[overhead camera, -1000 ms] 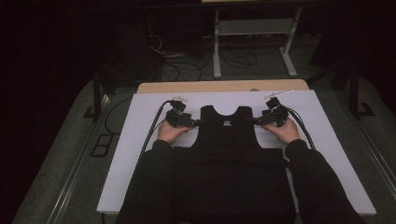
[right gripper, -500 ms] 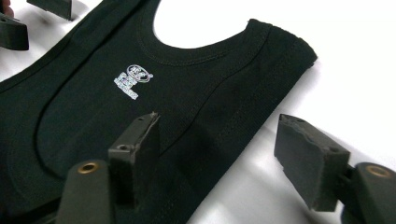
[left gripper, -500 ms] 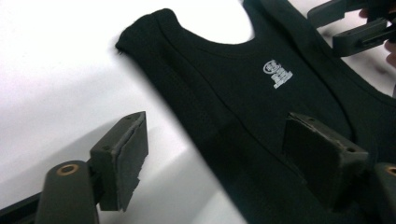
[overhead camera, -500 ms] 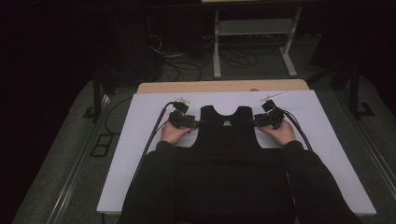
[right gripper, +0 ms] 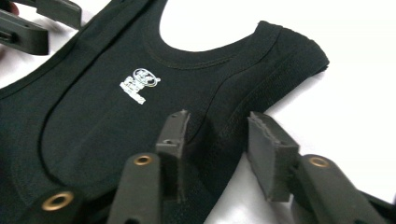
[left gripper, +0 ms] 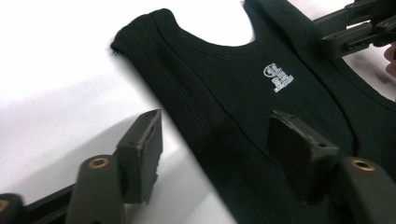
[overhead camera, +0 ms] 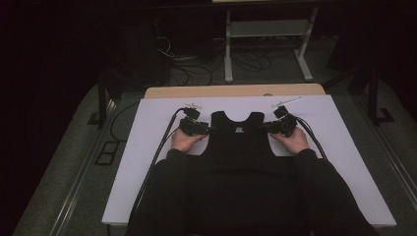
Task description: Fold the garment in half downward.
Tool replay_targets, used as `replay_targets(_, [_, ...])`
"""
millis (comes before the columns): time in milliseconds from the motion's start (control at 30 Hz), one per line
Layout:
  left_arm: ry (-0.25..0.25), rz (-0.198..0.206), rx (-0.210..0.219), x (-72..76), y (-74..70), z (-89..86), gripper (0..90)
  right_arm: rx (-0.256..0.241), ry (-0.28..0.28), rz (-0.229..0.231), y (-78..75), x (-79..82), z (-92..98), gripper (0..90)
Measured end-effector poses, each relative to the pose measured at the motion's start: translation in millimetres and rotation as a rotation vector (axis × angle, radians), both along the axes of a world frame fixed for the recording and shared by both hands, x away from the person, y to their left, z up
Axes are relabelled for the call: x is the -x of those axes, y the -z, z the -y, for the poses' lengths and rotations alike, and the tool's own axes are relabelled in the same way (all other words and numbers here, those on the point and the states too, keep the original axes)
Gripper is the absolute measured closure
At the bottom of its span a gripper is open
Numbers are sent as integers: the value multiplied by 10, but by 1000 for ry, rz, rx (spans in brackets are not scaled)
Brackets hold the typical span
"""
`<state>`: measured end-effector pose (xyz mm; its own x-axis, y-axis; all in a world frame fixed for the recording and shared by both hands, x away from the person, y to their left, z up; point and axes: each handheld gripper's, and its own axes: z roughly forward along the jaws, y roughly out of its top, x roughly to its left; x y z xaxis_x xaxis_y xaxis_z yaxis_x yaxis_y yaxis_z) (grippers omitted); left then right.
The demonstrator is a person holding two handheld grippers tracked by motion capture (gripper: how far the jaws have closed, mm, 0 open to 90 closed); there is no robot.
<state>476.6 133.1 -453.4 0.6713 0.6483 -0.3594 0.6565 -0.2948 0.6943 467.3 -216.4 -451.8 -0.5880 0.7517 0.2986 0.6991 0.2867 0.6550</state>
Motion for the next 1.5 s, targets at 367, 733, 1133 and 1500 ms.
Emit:
replay_targets(367, [-1,17,2,17,27,71,497,26,-15,-11,-3,7,-17,805])
replay_targets(733, [29,53,-139,63,-38,349,787,16,-17,-26,-13,21,-20,852])
replay_targets(1133, [12,67,-156,127,-127,316,854,2,-18,-18,-125,91,-31,858])
replay_targets(1500, [-20,86,-122,252,-318,214,855,-11,0,-2,-300,180,-25,860])
